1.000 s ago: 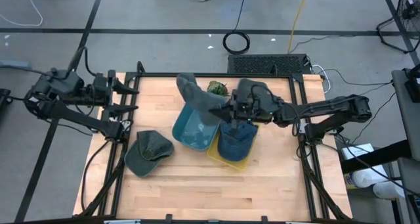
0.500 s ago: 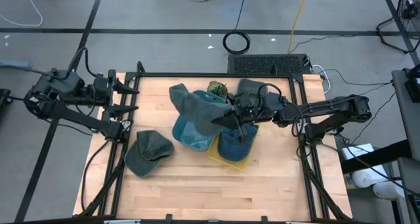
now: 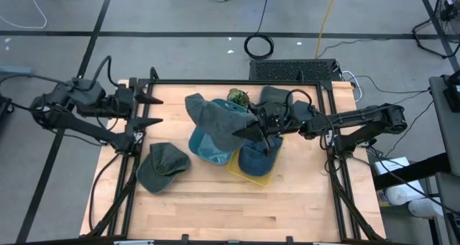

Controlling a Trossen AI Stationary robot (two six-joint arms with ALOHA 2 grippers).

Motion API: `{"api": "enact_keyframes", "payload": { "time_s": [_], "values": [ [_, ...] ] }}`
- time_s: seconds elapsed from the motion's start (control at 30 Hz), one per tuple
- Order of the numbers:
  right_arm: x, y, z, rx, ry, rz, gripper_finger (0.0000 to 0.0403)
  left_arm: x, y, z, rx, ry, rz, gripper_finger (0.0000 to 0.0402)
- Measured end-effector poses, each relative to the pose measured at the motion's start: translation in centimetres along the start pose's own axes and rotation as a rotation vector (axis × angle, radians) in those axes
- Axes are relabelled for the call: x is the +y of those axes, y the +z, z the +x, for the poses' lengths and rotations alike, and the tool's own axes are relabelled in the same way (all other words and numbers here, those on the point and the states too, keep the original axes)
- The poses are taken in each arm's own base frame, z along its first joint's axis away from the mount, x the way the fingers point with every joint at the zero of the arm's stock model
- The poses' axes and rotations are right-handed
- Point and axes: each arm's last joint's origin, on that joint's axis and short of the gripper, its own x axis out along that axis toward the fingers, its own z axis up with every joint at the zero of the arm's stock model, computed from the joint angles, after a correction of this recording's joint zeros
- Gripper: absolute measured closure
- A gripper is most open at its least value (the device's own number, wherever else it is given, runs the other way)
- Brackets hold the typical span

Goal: Pick & Place hat
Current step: Put the bottom black cap into the blue bin

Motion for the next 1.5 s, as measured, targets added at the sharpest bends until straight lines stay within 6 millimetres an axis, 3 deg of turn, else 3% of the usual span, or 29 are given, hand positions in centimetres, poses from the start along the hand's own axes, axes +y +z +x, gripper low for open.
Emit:
{"api": "enact_keyframes", "payload": {
  "time_s": [0.27, 0.63, 1.0, 1.5],
  "values": [
    [0.0, 0.0, 0.0, 0.005, -0.004, 0.091, 0.0403, 0.0, 0.9, 0.5, -0.031, 0.055, 0.131, 0.0057],
    [-0.2, -0.5, 0.0, 0.046, -0.025, 0.147, 0.0403, -0.8, 3.5, 3.4, 0.004, 0.092, 0.304, 0.0065],
    [-0.3, -0.8, 0.0, 0.089, -0.016, 0.159, 0.0403, -1.6, 6.2, 5.7, 0.003, 0.098, 0.327, 0.0057],
    [-0.1, -0.9, 0.0, 0.115, 0.027, 0.16, 0.0403, -3.0, 6.1, 10.4, 0.078, -0.001, 0.297, 0.0057]
  ]
}}
